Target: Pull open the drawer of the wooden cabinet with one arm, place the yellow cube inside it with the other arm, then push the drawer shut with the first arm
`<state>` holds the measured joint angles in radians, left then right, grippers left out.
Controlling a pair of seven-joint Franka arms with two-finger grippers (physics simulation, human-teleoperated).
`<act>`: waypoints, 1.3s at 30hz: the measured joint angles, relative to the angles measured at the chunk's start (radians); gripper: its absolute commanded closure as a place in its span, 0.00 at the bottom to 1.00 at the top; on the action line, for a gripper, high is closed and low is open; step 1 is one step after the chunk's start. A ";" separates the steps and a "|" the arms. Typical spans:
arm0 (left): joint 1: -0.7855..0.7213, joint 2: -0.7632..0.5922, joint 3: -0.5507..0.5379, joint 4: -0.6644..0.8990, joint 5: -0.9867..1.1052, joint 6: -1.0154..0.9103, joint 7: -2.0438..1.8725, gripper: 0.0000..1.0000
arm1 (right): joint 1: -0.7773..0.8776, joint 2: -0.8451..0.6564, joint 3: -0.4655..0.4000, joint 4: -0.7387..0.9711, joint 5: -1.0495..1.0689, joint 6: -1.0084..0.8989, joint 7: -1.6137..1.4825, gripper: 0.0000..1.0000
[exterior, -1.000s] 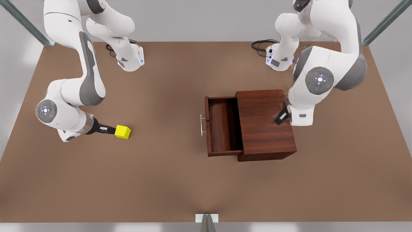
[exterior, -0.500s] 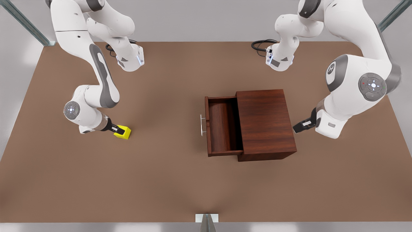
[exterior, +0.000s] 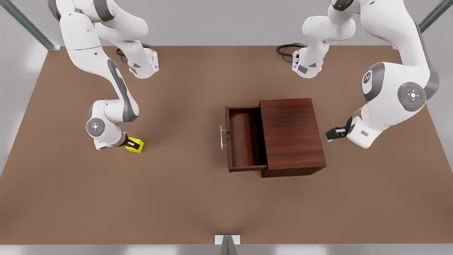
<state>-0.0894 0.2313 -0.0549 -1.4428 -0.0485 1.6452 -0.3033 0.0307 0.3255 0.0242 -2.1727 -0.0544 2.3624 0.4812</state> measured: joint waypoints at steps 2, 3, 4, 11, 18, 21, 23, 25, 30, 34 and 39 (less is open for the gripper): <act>0.000 0.001 0.000 -0.001 -0.001 0.015 0.021 0.00 | 0.000 0.018 0.000 -0.004 -0.016 0.011 0.006 0.00; 0.000 0.000 0.000 -0.001 -0.001 0.020 0.030 0.00 | 0.000 0.028 0.000 -0.004 -0.021 0.019 0.009 0.00; 0.000 0.000 0.000 -0.001 -0.002 0.024 0.039 0.00 | 0.000 0.035 0.000 -0.004 -0.024 0.026 0.012 0.00; 0.003 0.000 0.000 -0.003 -0.003 0.033 0.090 0.00 | -0.003 0.073 0.005 -0.006 -0.035 0.081 0.024 0.00; 0.004 0.000 0.001 -0.004 -0.003 0.035 0.125 0.00 | -0.009 0.076 0.005 -0.006 -0.038 0.106 0.033 0.00; 0.004 0.000 0.001 -0.004 -0.003 0.034 0.136 0.00 | -0.019 0.085 0.007 -0.006 -0.042 0.112 0.036 0.00; 0.003 0.000 0.001 -0.004 -0.003 0.033 0.142 0.00 | -0.026 0.101 0.014 -0.007 -0.047 0.122 0.037 0.00; 0.004 -0.001 0.001 -0.006 -0.003 0.032 0.148 0.00 | -0.028 0.107 0.018 -0.011 -0.049 0.130 0.039 0.00; 0.004 0.000 0.000 -0.007 -0.002 0.031 0.160 0.00 | -0.041 0.093 0.026 -0.032 -0.052 0.141 0.041 0.00; 0.003 0.000 0.000 -0.008 -0.002 0.030 0.167 0.00 | -0.045 0.086 0.034 -0.038 -0.053 0.144 0.042 0.00; 0.003 0.000 0.000 -0.007 -0.001 0.026 0.174 0.00 | -0.050 0.087 0.041 -0.038 -0.053 0.147 0.044 0.00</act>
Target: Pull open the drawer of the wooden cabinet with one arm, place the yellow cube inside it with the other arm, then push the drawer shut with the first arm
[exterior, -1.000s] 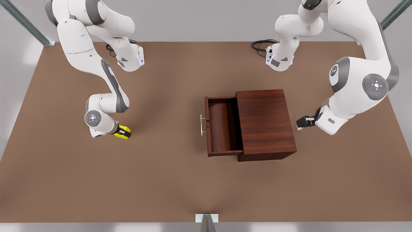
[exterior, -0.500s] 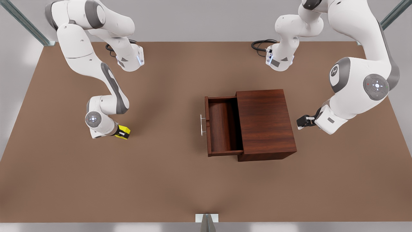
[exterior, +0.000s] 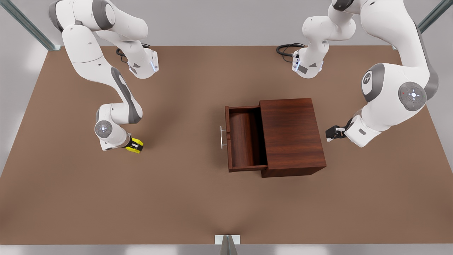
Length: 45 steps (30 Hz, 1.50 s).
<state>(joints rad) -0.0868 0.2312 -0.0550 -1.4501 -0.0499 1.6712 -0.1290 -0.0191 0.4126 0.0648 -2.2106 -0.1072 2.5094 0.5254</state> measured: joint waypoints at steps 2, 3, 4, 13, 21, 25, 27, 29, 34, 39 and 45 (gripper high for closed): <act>0.000 0.000 0.000 0.000 0.000 -0.001 0.002 0.00 | -0.025 0.004 0.021 0.001 0.000 0.004 0.001 0.01; 0.000 0.000 0.000 0.000 0.000 -0.002 0.003 0.00 | -0.047 0.006 0.042 0.001 0.000 0.007 0.001 0.00; 0.000 0.000 0.000 0.000 0.000 -0.002 0.004 0.00 | -0.063 0.007 0.056 0.001 -0.001 0.010 0.001 0.01; -0.001 0.000 0.000 0.000 0.000 -0.004 0.011 0.00 | -0.111 0.016 0.105 0.002 -0.011 0.023 0.001 0.28; -0.001 0.000 0.000 0.000 0.000 -0.010 0.015 0.00 | -0.111 -0.086 0.130 0.024 0.038 -0.028 -0.006 0.33; -0.001 0.000 0.000 0.001 0.001 -0.010 0.017 0.00 | -0.105 -0.130 0.179 0.170 0.096 -0.166 0.006 0.33; -0.001 0.000 0.000 0.000 0.001 -0.011 0.017 0.00 | -0.096 -0.124 0.219 0.295 0.113 -0.263 0.026 0.33; -0.001 0.000 0.000 0.001 0.001 -0.011 0.018 0.00 | -0.055 -0.099 0.235 0.429 0.123 -0.362 0.058 0.33; -0.001 0.000 0.000 0.000 0.002 -0.011 0.019 0.00 | 0.107 -0.038 0.241 0.640 0.166 -0.534 0.190 0.32; -0.001 0.000 0.000 0.000 0.002 -0.012 0.019 0.00 | 0.288 0.099 0.242 0.837 0.199 -0.602 0.372 0.32; -0.002 0.000 0.000 0.001 0.003 -0.013 0.019 0.00 | 0.465 0.238 0.239 0.995 0.206 -0.548 0.601 0.32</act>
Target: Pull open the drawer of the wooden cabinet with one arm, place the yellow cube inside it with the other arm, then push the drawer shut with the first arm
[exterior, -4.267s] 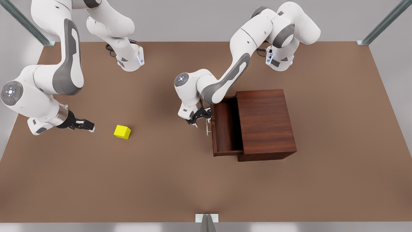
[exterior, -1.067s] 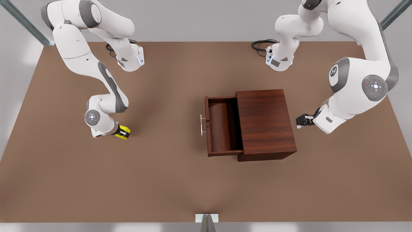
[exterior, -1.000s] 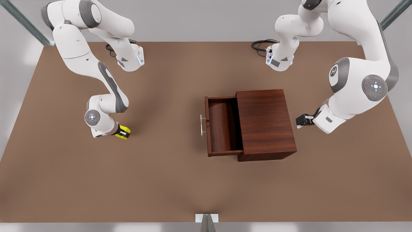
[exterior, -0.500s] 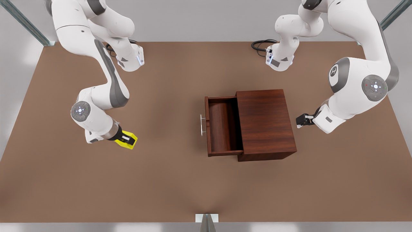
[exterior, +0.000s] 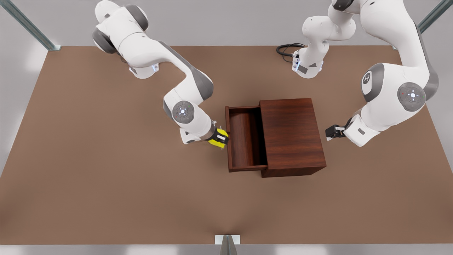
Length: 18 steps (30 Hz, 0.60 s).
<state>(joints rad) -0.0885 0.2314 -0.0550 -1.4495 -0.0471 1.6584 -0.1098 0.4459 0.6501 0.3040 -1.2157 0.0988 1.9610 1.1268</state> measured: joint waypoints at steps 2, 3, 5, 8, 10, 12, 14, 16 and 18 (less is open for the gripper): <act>-0.001 0.000 0.000 0.000 0.000 0.000 0.000 0.00 | 0.054 0.043 -0.005 0.077 -0.001 0.033 0.074 0.32; -0.001 0.000 0.000 -0.001 0.000 0.000 0.000 0.00 | 0.076 0.066 -0.009 0.109 -0.002 0.046 0.109 0.32; -0.001 0.000 0.000 -0.001 0.000 0.000 -0.001 0.00 | 0.123 0.104 -0.034 0.153 -0.002 0.066 0.176 0.32; 0.000 0.000 0.000 -0.001 0.000 -0.001 -0.001 0.00 | 0.185 0.169 -0.080 0.214 -0.003 0.086 0.265 0.32; -0.001 0.000 0.000 -0.001 0.001 -0.001 -0.001 0.00 | 0.211 0.201 -0.103 0.226 -0.005 0.095 0.317 0.32; -0.001 0.000 0.000 -0.001 0.001 -0.001 -0.001 0.00 | 0.233 0.216 -0.121 0.227 -0.012 0.101 0.363 0.32; 0.000 0.001 0.000 -0.001 0.002 -0.001 -0.002 0.00 | 0.240 0.220 -0.127 0.227 -0.016 0.104 0.404 0.00; -0.001 0.001 0.000 -0.001 0.003 -0.001 -0.002 0.00 | 0.242 0.221 -0.129 0.227 -0.019 0.105 0.441 0.00; -0.002 0.001 0.000 -0.001 0.003 -0.001 -0.002 0.00 | 0.243 0.220 -0.130 0.227 -0.021 0.103 0.474 0.00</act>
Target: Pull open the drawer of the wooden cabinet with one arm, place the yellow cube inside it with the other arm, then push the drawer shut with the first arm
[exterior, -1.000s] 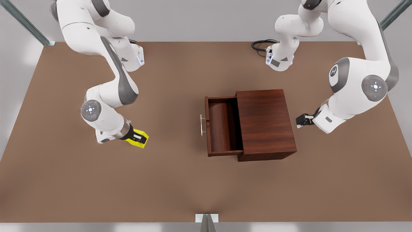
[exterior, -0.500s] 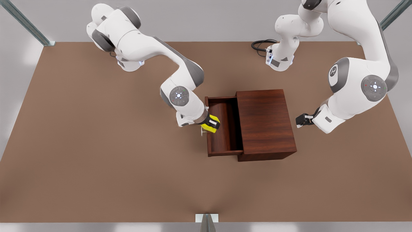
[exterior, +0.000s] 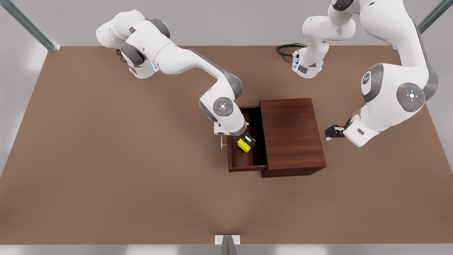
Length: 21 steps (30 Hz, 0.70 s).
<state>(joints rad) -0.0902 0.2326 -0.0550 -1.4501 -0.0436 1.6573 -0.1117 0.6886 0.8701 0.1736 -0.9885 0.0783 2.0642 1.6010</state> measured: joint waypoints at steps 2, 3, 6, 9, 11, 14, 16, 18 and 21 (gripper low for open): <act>-0.002 0.002 -0.001 0.005 0.000 0.000 0.000 0.00 | -0.007 -0.023 -0.015 0.000 -0.001 -0.019 0.027 0.00; -0.006 0.005 -0.002 0.019 -0.001 0.000 -0.002 0.00 | -0.038 -0.066 -0.029 0.001 -0.002 -0.052 0.033 0.00; -0.114 0.030 -0.009 0.125 0.036 -0.012 -0.021 0.00 | -0.292 -0.252 -0.040 0.005 -0.005 -0.243 0.005 0.00; -0.388 0.120 -0.010 0.236 0.089 -0.035 -0.085 0.00 | -0.533 -0.306 -0.054 -0.027 -0.066 -0.429 -0.108 0.00; -0.580 0.292 -0.006 0.382 0.150 -0.024 -0.168 0.00 | -0.613 -0.363 -0.146 -0.225 -0.077 -0.449 -0.245 0.00; -0.755 0.488 0.003 0.534 0.218 0.041 -0.328 0.00 | -0.661 -0.446 -0.209 -0.430 -0.070 -0.412 -0.457 0.00; -0.789 0.559 0.008 0.585 0.242 0.100 -0.436 0.00 | -0.665 -0.454 -0.221 -0.450 -0.069 -0.409 -0.577 0.00; -0.827 0.621 0.045 0.617 0.256 0.162 -0.540 0.00 | -0.666 -0.456 -0.226 -0.455 -0.068 -0.410 -0.685 0.00; -0.851 0.677 0.074 0.626 0.270 0.242 -0.683 0.00 | -0.668 -0.456 -0.228 -0.454 -0.068 -0.413 -0.825 0.00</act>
<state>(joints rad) -0.9410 0.9094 0.0193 -0.8243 0.2268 1.8990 -0.7948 0.0209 0.4139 -0.0548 -1.4427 0.0108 1.6514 0.7762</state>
